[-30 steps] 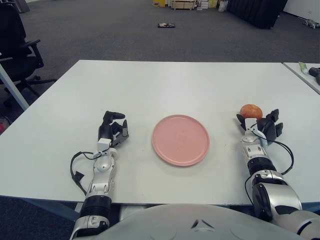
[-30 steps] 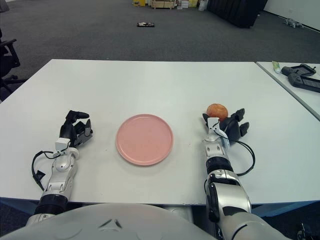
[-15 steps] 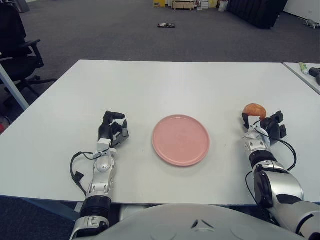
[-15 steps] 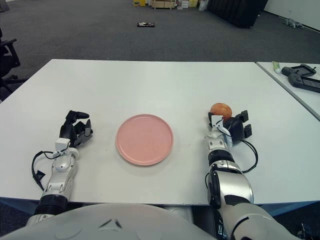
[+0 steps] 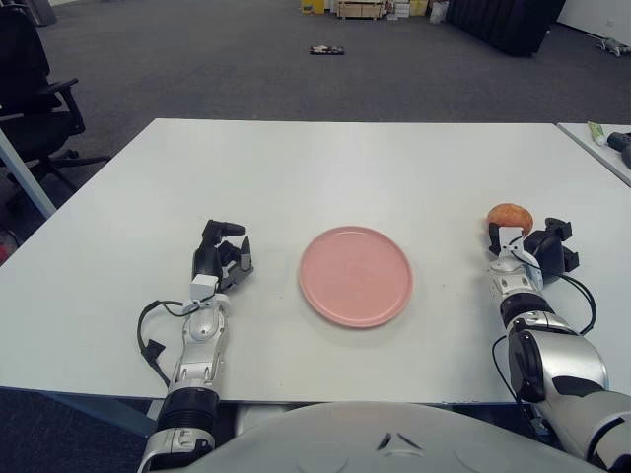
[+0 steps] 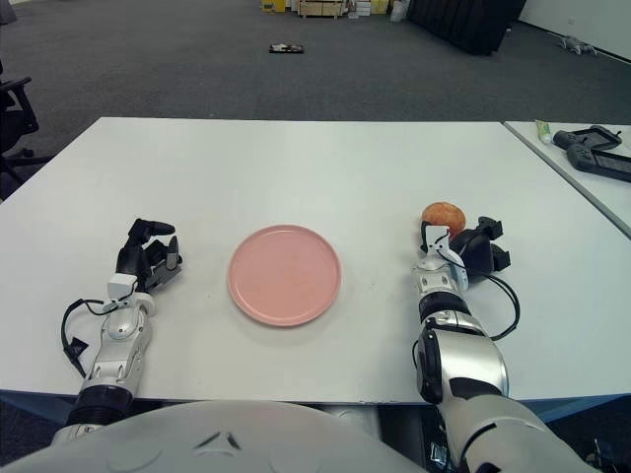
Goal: Put the apple into the plate.
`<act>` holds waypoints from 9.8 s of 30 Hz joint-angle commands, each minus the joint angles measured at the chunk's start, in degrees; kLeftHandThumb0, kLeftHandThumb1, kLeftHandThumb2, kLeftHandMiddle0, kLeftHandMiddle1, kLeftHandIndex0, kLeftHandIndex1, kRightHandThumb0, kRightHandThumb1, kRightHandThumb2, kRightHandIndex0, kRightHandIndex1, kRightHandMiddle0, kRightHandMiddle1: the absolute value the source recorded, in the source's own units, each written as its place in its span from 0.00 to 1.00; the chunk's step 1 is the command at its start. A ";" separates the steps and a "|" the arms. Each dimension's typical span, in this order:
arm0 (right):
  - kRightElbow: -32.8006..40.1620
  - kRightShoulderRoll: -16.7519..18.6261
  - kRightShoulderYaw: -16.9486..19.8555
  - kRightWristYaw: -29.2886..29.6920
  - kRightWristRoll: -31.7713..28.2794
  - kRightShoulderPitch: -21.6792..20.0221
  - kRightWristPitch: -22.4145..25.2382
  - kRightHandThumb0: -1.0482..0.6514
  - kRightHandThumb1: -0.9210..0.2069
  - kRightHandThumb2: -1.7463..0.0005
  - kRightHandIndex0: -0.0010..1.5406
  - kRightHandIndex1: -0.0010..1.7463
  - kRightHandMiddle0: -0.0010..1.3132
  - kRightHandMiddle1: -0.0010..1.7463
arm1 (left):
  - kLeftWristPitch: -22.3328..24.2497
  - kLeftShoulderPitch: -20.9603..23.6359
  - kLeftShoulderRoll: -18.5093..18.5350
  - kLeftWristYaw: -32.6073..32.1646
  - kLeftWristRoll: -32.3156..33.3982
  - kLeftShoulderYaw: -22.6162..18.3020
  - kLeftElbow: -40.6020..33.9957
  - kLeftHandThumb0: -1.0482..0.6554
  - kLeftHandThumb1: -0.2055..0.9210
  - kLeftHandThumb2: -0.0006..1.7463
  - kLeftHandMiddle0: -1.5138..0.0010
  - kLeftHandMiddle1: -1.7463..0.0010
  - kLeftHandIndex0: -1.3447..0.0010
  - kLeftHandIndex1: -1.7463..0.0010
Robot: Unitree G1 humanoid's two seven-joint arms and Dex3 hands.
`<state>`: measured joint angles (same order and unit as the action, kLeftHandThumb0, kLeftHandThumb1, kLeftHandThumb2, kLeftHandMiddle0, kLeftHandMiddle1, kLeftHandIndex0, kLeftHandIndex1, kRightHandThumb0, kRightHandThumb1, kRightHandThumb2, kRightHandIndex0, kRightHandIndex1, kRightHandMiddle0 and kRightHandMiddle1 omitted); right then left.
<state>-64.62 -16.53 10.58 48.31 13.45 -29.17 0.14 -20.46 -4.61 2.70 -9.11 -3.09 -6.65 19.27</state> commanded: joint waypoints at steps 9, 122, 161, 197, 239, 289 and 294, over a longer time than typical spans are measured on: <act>-1.32 -0.30 -3.40 -4.53 0.37 -2.94 3.67 0.27 0.42 0.45 0.00 0.73 0.00 0.63 | 1.16 -1.01 0.19 0.63 0.34 -0.22 1.90 0.39 0.75 0.52 0.47 0.00 0.72 0.00; -5.70 -1.58 -7.80 -5.64 -0.95 -7.95 -2.72 0.62 0.76 0.11 0.56 0.90 0.43 1.00 | 0.74 -0.81 0.26 -0.02 0.73 -1.12 2.05 0.39 0.75 0.53 0.49 0.00 0.72 0.00; 5.98 0.97 -5.81 -1.60 -1.38 -2.58 -18.89 0.62 0.77 0.09 0.56 0.93 0.44 1.00 | 2.58 -0.42 0.78 0.24 0.12 -1.02 1.04 0.39 0.75 0.52 0.48 0.00 0.73 0.00; 31.82 3.42 -8.35 -10.31 4.79 7.66 -12.62 0.61 0.71 0.11 0.48 1.00 0.43 1.00 | 1.03 -0.54 1.03 0.55 -0.08 -0.86 1.74 0.38 0.75 0.53 0.47 0.00 0.72 0.00; 12.09 3.28 -5.82 -10.77 2.59 3.01 9.14 0.00 0.18 0.88 0.00 0.00 0.00 0.00 | 3.21 -1.43 0.77 0.13 -0.21 -0.93 -0.07 0.38 0.74 0.53 0.47 0.00 0.72 0.00; -4.03 1.37 -3.70 -6.11 -0.35 -5.08 5.55 0.33 0.42 0.43 0.05 0.79 0.00 0.63 | 3.68 -2.10 0.74 0.16 0.20 -0.87 -0.80 0.39 0.75 0.53 0.48 0.00 0.72 0.00; -5.17 1.03 -3.88 -6.77 -0.38 -5.59 3.71 0.33 0.44 0.42 0.08 0.84 0.00 0.68 | 3.21 -2.07 0.91 0.26 0.30 -0.90 -0.57 0.39 0.75 0.53 0.49 0.00 0.72 0.00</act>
<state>-68.19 -16.62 7.03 43.44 14.22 -34.10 4.28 -18.52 -5.61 3.10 -8.90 -2.71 -6.98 17.12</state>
